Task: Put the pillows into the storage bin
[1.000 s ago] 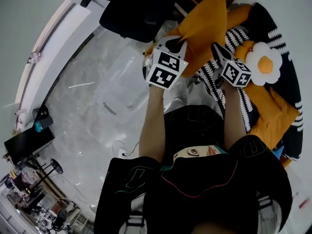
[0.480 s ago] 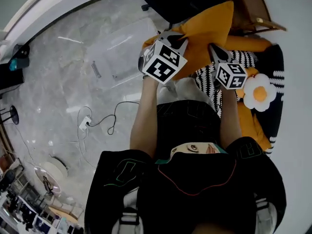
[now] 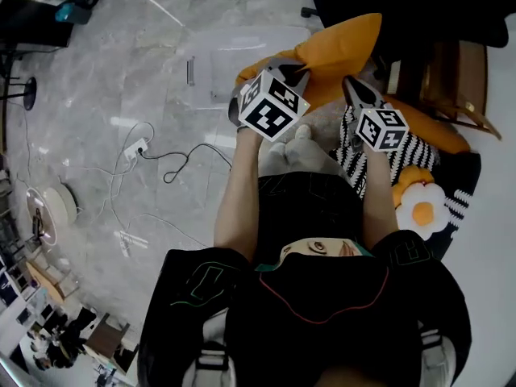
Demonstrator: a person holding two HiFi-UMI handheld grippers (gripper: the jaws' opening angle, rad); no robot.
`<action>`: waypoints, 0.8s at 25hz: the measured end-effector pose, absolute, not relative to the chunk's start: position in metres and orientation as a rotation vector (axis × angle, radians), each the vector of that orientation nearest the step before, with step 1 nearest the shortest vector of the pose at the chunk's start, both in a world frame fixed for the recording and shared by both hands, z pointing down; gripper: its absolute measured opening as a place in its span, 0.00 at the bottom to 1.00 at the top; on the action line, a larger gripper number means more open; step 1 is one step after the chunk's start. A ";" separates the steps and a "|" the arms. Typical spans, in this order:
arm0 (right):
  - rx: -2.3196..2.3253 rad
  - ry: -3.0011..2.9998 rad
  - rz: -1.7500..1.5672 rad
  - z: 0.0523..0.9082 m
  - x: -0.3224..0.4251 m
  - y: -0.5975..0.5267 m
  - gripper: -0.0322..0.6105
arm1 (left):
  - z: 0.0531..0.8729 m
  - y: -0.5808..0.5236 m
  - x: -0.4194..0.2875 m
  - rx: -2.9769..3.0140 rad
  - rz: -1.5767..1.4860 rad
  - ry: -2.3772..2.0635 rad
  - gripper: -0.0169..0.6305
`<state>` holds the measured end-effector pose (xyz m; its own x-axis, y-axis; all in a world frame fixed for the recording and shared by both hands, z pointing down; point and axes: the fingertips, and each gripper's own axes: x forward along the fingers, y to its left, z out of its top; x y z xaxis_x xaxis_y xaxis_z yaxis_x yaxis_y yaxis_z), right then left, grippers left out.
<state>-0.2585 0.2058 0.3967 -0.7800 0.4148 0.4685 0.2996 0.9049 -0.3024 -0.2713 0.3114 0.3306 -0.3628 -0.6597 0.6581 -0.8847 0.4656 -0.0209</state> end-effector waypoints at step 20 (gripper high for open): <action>-0.640 -2.520 0.354 0.384 -0.315 0.212 0.08 | 0.295 0.417 -0.358 0.642 -0.041 -2.488 0.03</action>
